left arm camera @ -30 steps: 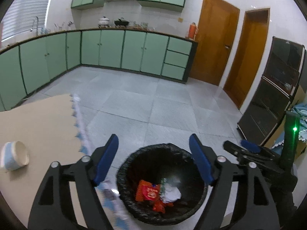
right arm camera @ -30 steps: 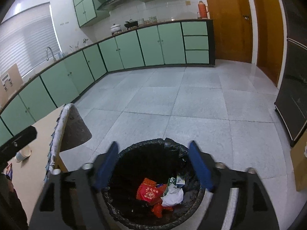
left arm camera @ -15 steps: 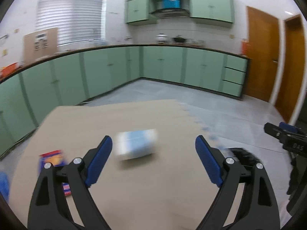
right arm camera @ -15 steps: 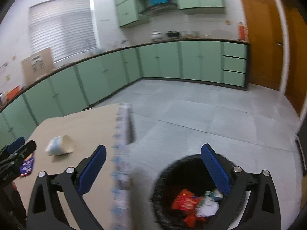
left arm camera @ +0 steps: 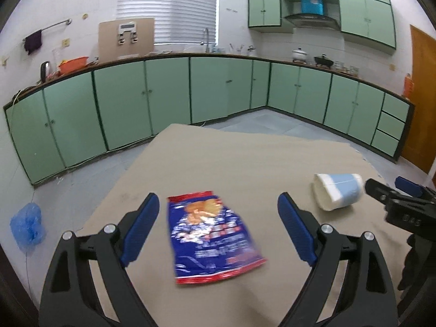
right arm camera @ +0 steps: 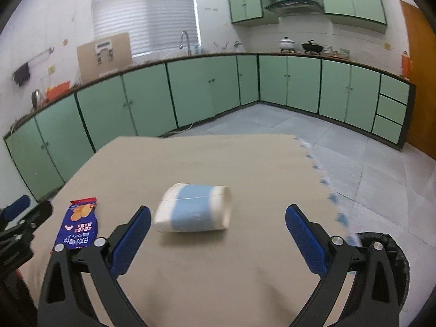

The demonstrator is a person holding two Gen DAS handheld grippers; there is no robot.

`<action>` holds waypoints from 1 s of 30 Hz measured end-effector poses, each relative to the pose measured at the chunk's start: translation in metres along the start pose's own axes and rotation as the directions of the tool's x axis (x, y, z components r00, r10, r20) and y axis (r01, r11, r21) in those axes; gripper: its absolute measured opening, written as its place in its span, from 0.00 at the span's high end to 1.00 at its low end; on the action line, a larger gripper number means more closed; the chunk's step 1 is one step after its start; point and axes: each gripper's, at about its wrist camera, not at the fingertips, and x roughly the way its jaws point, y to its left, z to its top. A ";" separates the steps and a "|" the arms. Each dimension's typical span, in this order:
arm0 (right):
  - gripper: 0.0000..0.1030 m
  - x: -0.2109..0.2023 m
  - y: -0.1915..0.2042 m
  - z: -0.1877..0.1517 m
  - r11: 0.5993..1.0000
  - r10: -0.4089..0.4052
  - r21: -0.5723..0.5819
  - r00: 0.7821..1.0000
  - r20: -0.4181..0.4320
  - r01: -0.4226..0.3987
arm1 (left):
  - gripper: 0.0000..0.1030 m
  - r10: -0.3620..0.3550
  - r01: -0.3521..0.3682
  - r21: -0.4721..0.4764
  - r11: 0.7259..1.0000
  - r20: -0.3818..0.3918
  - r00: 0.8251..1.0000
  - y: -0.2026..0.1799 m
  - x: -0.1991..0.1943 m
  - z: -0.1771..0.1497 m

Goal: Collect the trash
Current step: 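Move both open tools back over the table toward the cup and snack bag, then grasp the blue-white paper cup with the right tool while the left tool grasps the blue snack bag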

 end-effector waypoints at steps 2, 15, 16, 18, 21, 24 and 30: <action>0.06 0.011 0.011 0.002 1.000 -0.015 -0.008 1.000 -0.018 0.015 | 0.17 0.010 -0.010 -0.001 1.000 -0.003 1.000 0.007 0.002 -0.001; 0.06 0.059 0.026 0.005 0.994 -0.110 -0.008 0.985 -0.132 0.110 | 0.16 -0.003 0.001 -0.026 1.000 -0.044 0.999 0.021 0.029 -0.002; 0.06 0.062 0.026 0.005 0.994 -0.113 -0.009 0.984 -0.139 0.113 | 0.16 -0.004 0.003 -0.029 1.000 -0.046 0.999 0.021 0.030 -0.002; 0.06 0.065 0.027 0.006 0.993 -0.115 -0.008 0.982 -0.150 0.115 | 0.16 -0.005 0.003 -0.029 1.000 -0.051 0.999 0.021 0.031 -0.001; 0.06 0.068 0.026 0.007 0.993 -0.120 -0.010 0.980 -0.157 0.120 | 0.16 -0.002 0.001 -0.027 1.000 -0.053 0.999 0.021 0.032 -0.001; 0.06 0.072 0.027 0.008 0.992 -0.125 -0.011 0.978 -0.168 0.125 | 0.16 -0.002 0.000 -0.025 1.000 -0.059 0.998 0.020 0.034 -0.001; 0.12 0.081 0.025 0.009 0.994 -0.109 0.002 0.972 -0.210 0.112 | 0.15 0.003 -0.005 -0.019 1.000 -0.073 0.997 0.016 0.036 -0.002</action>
